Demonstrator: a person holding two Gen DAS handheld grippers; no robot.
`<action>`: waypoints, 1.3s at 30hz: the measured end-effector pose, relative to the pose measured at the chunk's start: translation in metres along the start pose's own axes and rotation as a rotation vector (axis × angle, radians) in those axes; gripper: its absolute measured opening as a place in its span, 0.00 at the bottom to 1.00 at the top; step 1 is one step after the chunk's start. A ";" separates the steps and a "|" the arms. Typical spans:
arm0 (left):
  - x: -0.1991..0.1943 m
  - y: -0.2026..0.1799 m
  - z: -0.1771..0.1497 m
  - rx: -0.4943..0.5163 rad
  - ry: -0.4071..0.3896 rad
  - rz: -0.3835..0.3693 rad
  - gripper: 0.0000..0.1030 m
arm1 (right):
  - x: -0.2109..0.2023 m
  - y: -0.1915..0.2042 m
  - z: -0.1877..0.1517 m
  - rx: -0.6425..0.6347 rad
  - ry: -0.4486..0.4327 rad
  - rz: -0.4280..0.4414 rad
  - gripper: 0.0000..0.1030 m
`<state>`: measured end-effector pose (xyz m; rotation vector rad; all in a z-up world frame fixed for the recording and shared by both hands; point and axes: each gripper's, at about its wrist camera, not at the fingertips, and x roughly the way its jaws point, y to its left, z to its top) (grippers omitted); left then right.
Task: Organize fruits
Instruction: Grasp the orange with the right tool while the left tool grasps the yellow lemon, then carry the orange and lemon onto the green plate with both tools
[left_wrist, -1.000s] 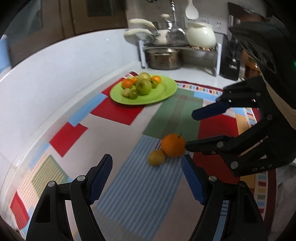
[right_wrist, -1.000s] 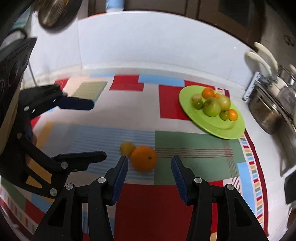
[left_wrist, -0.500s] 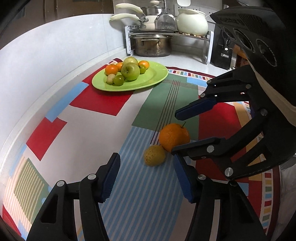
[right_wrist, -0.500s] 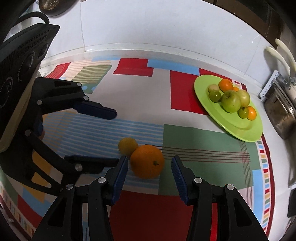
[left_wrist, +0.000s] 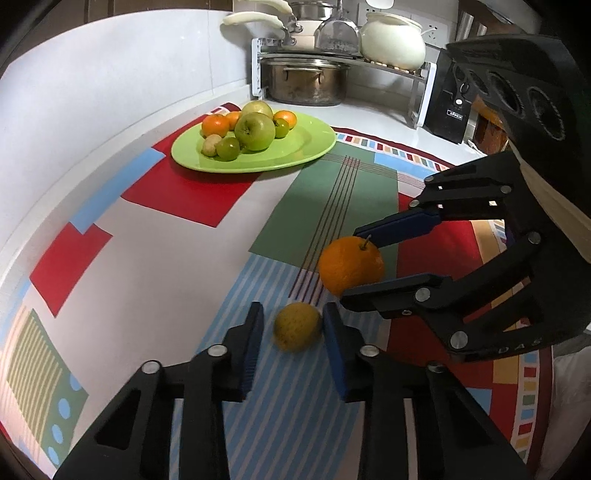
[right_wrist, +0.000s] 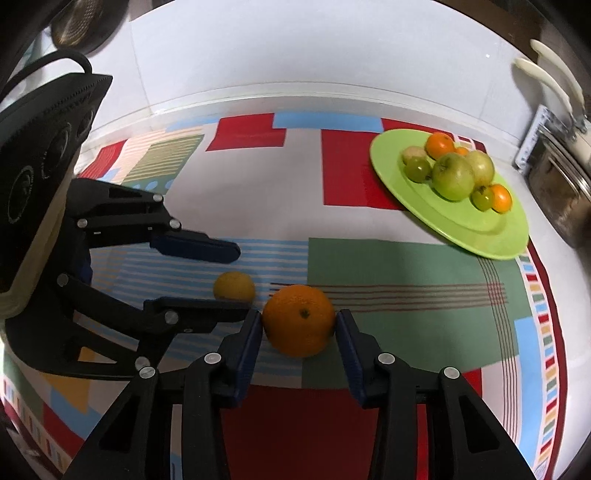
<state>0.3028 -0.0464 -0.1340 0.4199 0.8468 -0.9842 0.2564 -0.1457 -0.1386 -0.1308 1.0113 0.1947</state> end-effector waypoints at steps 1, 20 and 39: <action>0.001 0.000 0.000 -0.005 0.004 -0.001 0.27 | -0.001 -0.001 -0.001 0.008 -0.002 -0.004 0.41; -0.043 -0.023 0.000 -0.284 -0.105 0.147 0.26 | -0.051 -0.020 -0.023 0.164 -0.121 -0.060 0.41; -0.081 -0.056 0.050 -0.321 -0.247 0.231 0.26 | -0.122 -0.053 -0.018 0.221 -0.290 -0.148 0.41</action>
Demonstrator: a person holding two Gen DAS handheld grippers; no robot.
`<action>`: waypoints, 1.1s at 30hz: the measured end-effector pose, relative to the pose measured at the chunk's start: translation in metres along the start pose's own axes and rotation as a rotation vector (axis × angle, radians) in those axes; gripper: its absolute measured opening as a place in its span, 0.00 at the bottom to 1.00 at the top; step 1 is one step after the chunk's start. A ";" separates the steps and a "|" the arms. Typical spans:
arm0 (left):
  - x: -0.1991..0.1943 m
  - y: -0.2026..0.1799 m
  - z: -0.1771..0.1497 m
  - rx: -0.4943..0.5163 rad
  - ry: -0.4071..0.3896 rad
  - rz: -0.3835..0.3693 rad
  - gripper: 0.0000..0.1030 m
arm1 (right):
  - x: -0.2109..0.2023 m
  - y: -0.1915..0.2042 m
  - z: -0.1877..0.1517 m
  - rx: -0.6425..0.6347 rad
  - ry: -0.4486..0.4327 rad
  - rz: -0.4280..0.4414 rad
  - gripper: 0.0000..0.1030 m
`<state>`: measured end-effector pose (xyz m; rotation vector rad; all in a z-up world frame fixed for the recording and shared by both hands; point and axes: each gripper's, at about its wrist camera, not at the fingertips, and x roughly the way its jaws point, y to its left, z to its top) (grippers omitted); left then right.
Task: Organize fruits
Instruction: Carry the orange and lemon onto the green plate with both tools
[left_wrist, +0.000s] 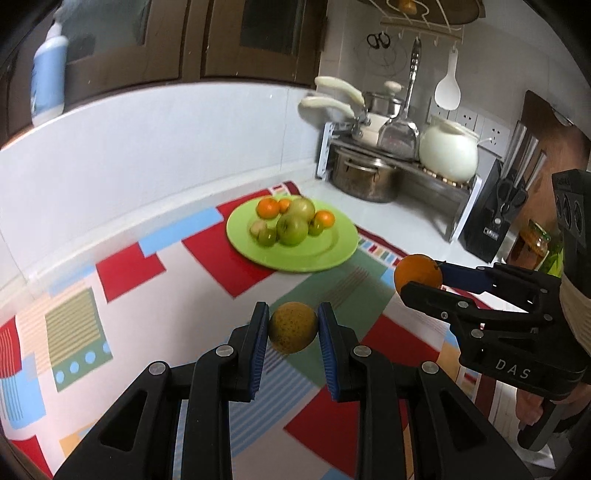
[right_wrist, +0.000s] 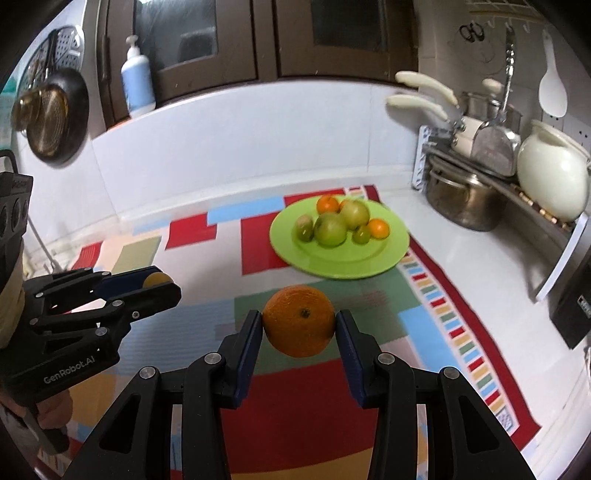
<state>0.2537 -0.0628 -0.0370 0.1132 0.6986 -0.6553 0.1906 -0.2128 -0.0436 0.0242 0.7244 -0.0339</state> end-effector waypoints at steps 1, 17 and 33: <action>0.001 -0.002 0.004 0.000 -0.006 0.003 0.26 | -0.001 -0.002 0.002 0.001 -0.009 -0.001 0.41; 0.030 -0.027 0.056 0.010 -0.051 0.032 0.26 | 0.006 -0.039 0.047 -0.001 -0.088 -0.010 0.41; 0.081 -0.041 0.085 -0.006 -0.033 0.047 0.26 | 0.041 -0.083 0.074 -0.009 -0.079 0.010 0.41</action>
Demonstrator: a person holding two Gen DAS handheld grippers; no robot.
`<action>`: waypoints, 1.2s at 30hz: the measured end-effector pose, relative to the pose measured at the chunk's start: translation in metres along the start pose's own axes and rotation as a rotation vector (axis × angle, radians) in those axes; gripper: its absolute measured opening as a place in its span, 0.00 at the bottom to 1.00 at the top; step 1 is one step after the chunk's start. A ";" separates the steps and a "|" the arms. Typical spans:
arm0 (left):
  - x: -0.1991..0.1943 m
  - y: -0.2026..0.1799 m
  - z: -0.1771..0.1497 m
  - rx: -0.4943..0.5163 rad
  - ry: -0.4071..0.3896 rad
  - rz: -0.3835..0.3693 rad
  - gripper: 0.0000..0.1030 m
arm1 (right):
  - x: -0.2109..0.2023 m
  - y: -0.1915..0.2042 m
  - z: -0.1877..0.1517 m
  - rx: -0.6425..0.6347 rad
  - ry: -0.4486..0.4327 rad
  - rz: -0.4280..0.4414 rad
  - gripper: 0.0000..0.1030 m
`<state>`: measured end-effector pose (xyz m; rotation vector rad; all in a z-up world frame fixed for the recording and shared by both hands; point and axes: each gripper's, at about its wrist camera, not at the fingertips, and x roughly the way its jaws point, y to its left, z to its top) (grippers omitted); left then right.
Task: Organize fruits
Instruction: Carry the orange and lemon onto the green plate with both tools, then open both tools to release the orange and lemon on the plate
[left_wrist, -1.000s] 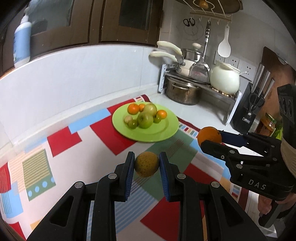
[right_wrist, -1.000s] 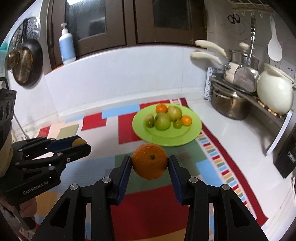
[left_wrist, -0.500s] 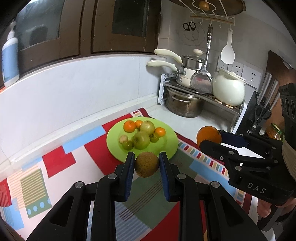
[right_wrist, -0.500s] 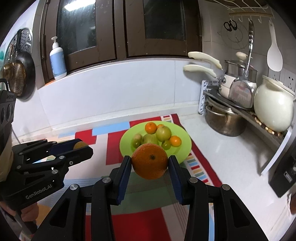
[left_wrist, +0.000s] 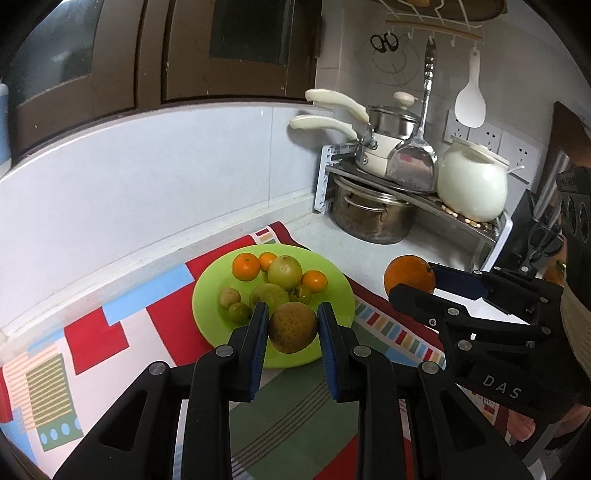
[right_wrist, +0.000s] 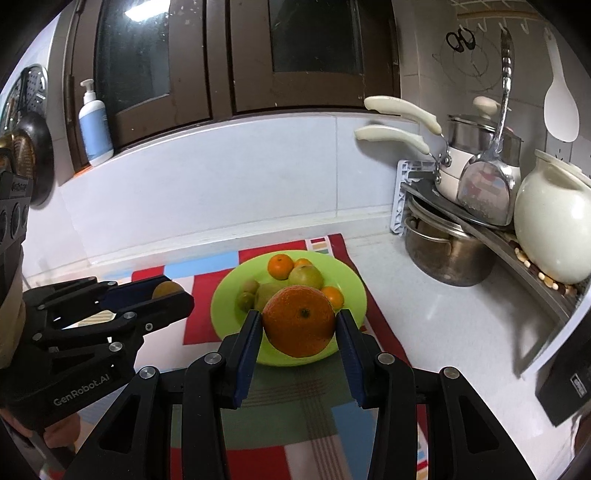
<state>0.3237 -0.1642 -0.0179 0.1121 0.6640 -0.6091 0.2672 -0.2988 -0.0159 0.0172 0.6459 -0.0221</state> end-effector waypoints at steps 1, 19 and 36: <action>0.004 0.000 0.001 -0.001 0.005 0.001 0.26 | 0.003 -0.003 0.000 0.000 0.004 0.002 0.41; 0.085 0.009 -0.006 -0.010 0.120 0.007 0.26 | 0.084 -0.022 -0.003 0.009 0.107 0.060 0.41; 0.109 0.024 -0.015 -0.019 0.149 0.028 0.36 | 0.133 -0.022 -0.016 0.016 0.185 0.094 0.41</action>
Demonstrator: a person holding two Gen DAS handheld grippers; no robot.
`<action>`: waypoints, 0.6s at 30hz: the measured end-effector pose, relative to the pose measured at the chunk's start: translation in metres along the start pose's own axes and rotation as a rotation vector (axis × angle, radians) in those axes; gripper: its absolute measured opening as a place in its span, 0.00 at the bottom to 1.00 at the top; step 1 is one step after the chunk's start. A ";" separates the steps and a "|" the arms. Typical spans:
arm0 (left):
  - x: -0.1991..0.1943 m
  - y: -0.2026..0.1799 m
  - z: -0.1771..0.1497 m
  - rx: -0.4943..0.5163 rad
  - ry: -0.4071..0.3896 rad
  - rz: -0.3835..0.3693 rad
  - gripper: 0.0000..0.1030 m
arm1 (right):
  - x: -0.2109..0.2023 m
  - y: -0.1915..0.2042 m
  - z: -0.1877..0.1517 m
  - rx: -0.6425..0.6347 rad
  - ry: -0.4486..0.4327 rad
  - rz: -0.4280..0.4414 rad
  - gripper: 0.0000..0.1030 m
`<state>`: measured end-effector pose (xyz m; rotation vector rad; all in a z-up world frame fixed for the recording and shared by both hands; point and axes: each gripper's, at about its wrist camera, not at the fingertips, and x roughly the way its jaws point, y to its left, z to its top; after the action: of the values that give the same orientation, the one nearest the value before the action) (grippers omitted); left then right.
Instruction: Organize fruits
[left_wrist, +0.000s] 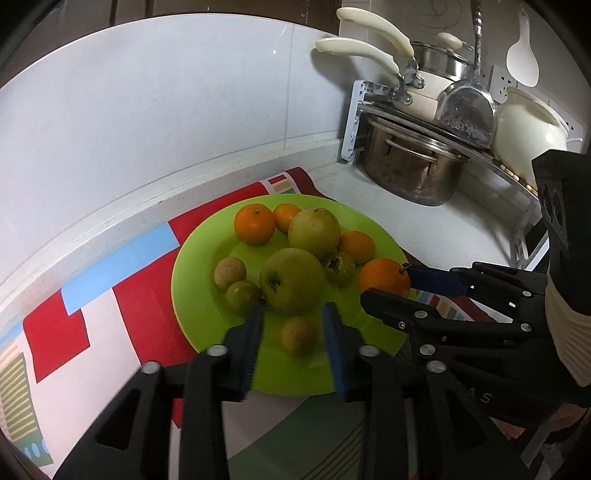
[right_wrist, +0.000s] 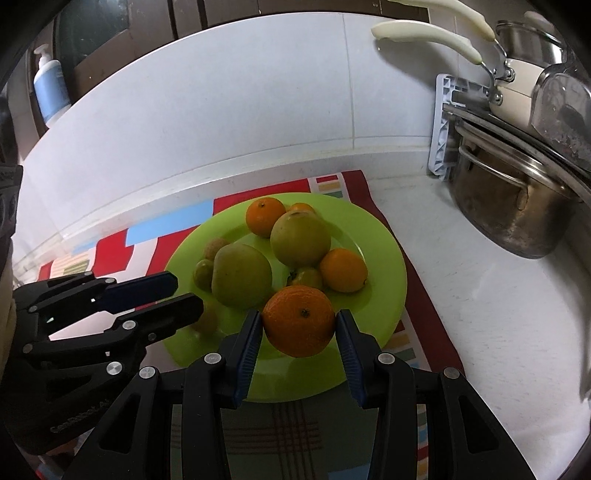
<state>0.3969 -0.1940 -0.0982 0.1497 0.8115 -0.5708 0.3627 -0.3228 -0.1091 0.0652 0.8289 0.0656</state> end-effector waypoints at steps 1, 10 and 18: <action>-0.002 0.001 -0.001 -0.003 -0.004 0.003 0.36 | 0.000 0.000 0.000 0.001 0.004 -0.001 0.42; -0.026 0.011 -0.010 -0.040 -0.026 0.072 0.51 | -0.014 0.007 -0.002 -0.003 -0.028 -0.028 0.56; -0.062 0.018 -0.022 -0.061 -0.071 0.155 0.64 | -0.040 0.016 -0.018 0.022 -0.050 -0.079 0.65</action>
<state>0.3587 -0.1457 -0.0702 0.1338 0.7400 -0.4028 0.3223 -0.3099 -0.0906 0.0540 0.7819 -0.0197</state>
